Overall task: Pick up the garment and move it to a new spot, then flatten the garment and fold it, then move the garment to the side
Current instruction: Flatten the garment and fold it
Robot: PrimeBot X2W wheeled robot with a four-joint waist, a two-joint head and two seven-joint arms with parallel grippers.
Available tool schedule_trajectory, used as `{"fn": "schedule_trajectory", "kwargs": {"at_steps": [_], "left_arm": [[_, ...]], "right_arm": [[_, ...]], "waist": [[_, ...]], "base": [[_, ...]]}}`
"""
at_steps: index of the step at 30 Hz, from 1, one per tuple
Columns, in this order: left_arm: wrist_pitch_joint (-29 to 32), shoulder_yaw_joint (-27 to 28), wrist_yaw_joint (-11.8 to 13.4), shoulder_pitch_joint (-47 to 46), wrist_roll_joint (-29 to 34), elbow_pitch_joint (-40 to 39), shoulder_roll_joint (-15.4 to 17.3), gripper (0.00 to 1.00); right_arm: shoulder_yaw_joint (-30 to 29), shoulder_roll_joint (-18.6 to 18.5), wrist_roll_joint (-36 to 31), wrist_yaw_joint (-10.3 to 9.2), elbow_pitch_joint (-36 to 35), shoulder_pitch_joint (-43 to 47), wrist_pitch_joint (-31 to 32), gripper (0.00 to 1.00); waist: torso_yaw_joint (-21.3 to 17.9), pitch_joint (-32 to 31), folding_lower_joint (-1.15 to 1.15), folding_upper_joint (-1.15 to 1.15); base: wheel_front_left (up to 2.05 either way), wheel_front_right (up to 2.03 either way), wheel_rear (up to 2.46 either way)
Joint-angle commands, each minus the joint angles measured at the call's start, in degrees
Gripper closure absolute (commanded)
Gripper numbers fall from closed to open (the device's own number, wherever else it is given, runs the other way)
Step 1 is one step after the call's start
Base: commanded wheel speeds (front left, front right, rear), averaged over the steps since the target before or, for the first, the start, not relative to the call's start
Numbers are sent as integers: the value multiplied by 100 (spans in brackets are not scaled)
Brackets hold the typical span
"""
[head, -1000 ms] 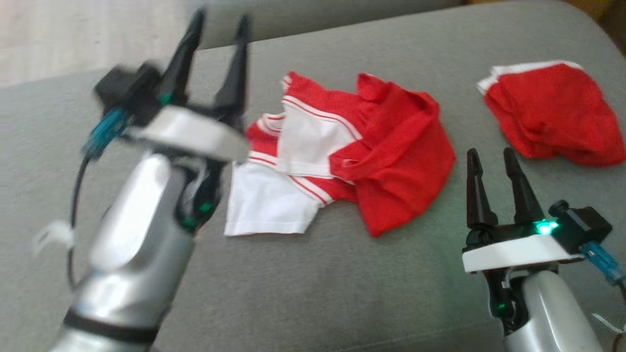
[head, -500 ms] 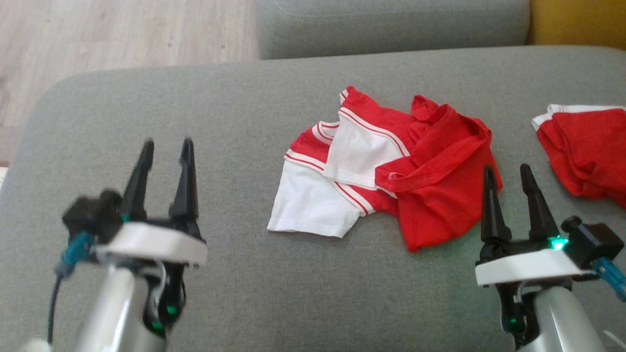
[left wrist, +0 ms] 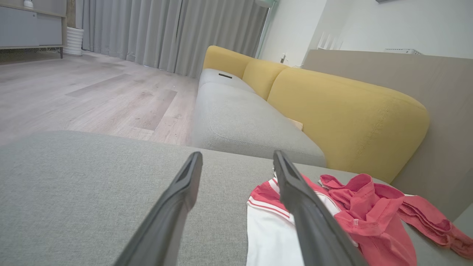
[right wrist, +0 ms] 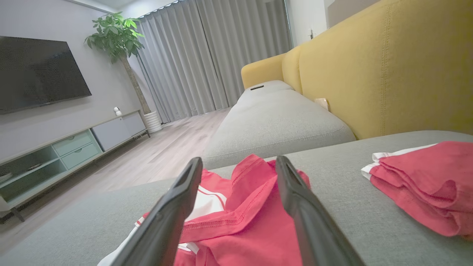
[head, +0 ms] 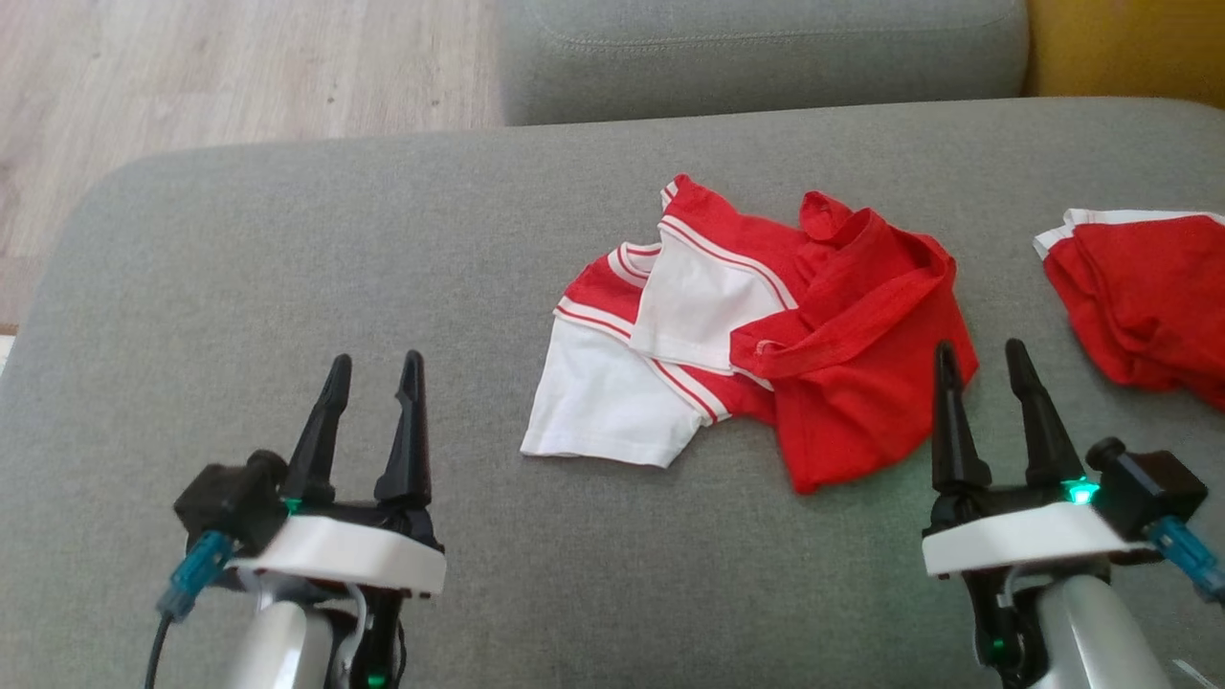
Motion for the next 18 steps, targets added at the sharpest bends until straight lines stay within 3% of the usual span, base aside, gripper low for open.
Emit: {"fn": "schedule_trajectory", "kwargs": {"at_steps": [1, 10, 18], "left_arm": [[-29, 205, -54, -282, 77, -209, -9, 0], [-29, 54, -54, -356, -14, -181, -19, 0], [-29, -206, 31, -523, -131, -119, -20, 0]], "right_arm": [[184, -14, -49, 39, -195, -158, 21, 0], [477, -14, -365, 39, 56, -337, 308, 0], [677, -14, -844, 39, 930, -885, 592, 0]], "waist": [[24, 38, 0, 0], [167, 243, 0, 0], [465, 494, 0, 0]], "base": [[0, 0, 0], [0, 0, 0], [0, 0, 0]]}}
